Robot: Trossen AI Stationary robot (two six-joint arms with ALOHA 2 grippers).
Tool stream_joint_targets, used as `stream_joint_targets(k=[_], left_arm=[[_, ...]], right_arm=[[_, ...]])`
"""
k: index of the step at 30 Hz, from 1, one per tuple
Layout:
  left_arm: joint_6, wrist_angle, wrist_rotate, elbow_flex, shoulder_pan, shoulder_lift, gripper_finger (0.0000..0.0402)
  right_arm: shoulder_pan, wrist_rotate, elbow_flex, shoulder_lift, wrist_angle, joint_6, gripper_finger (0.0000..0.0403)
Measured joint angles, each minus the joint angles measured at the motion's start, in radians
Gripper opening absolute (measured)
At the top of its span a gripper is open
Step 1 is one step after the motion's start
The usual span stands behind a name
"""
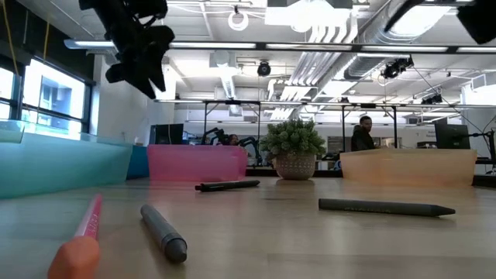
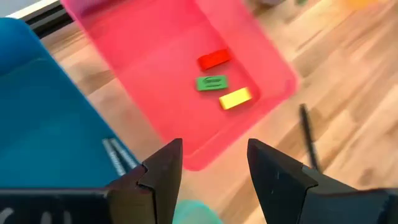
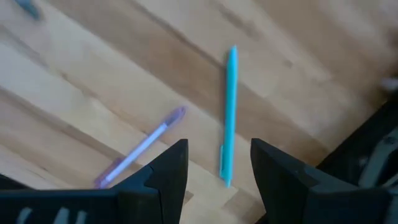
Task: Sort crayons/erasers/pens/pencils in bins
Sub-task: Put the light blue pen into the light blue bin
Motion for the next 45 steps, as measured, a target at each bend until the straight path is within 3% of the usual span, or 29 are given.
stream_joint_targets(k=[12, 23, 37, 45], left_arm=[[-0.219, 0.045, 0.000, 0.000, -0.150, -0.123, 0.0168], [-0.352, 0.106, -0.006, 0.000, -0.321, -0.132, 0.0168], [-0.499, 0.146, -0.172, 0.000, -0.560, -0.132, 0.0168], [-0.552, 0.147, -0.214, 0.000, -0.620, -0.132, 0.0168]], right_arm=[[0.115, -0.017, -0.116, 0.000, 0.141, 0.143, 0.0167], [0.179, -0.021, -0.171, 0.001, 0.217, 0.232, 0.0167], [0.230, -0.016, -0.171, 0.062, 0.237, 0.227, 0.0167], [0.252, -0.040, -0.171, 0.116, 0.239, 0.223, 0.0167]])
